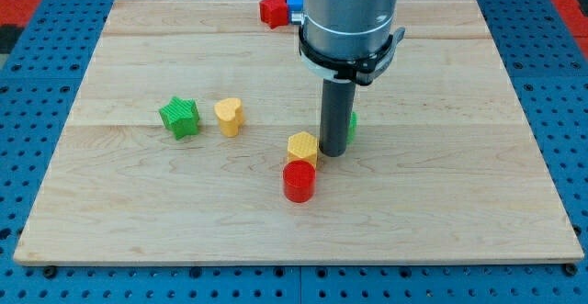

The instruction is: Push the green circle towards the yellow heart

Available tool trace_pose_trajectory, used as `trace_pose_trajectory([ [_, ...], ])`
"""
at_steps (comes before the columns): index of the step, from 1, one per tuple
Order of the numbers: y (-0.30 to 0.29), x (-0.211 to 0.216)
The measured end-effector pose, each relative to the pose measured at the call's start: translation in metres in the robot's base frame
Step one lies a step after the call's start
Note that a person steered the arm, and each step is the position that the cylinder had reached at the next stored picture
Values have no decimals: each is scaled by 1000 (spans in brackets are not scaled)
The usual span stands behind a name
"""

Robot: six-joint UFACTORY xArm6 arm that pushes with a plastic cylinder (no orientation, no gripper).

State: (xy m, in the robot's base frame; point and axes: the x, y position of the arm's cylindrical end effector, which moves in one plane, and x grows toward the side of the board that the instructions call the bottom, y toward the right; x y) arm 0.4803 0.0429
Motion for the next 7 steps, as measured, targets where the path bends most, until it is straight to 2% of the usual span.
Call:
trace_pose_trajectory([
  [2,4,-11],
  [4,80,-15],
  [5,79,-33],
  [7,56,-43],
])
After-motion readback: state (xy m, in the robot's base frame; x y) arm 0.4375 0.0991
